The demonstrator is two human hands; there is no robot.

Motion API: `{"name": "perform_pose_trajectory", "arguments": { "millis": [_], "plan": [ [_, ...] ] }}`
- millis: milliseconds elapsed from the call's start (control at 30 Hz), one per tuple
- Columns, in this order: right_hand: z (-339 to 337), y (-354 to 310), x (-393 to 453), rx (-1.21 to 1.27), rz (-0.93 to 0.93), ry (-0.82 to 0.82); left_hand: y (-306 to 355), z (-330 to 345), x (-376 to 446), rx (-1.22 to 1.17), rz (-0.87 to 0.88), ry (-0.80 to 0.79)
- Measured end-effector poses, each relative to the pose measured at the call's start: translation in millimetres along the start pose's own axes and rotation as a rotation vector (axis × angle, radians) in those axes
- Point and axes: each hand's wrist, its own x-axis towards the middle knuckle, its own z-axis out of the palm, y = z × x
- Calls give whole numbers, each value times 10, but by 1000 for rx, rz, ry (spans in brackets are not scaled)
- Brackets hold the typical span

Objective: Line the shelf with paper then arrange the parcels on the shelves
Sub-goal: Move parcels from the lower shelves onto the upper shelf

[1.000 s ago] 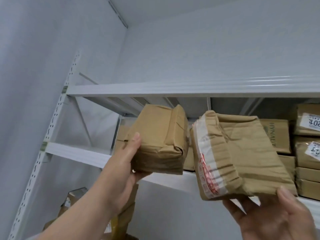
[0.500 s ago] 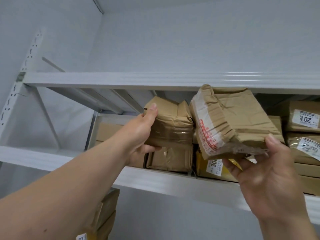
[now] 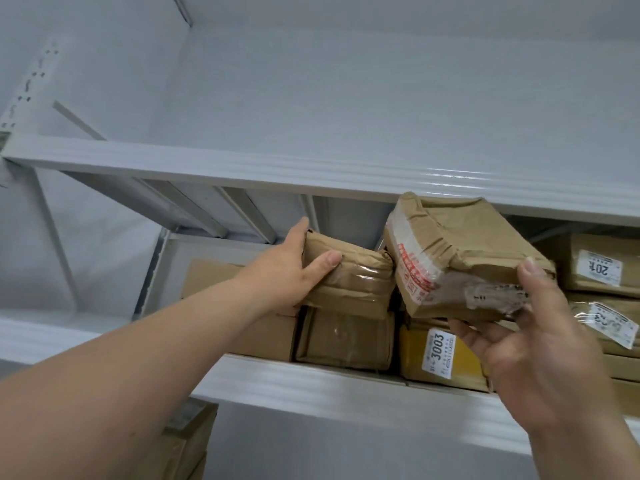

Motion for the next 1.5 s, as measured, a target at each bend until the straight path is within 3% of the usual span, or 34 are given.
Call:
{"name": "perform_pose_trajectory", "arguments": {
  "millis": [300,500,733,833,1000,1100,1233,1333,1500],
  "plan": [
    [103,-211,261,6,82,53,-130,76,198,13,137,174],
    [-98,-310,314,47,122,100,-140,157,316,149,211,227],
    [-52,-113,318,-39,184,67,-114,336,478,502,107,132],
    [4,-76,309,-59,171,52,-60,438,437,415,123,164],
    [32,-56,295,-56,136,37,153,514,232,46,441,294],
    [35,-42,303,-81,119,25,267,547,186,72,646,330],
    [-33,-73,373,-140,103,-42,445,557,357,177,739,405],
    [-166,-166,447,-296,18,-125,511,539,460,172,791,433],
    [-398,-313,600,-1031,-413,-228,686,484,596,-12,809,399]
  ]
}}
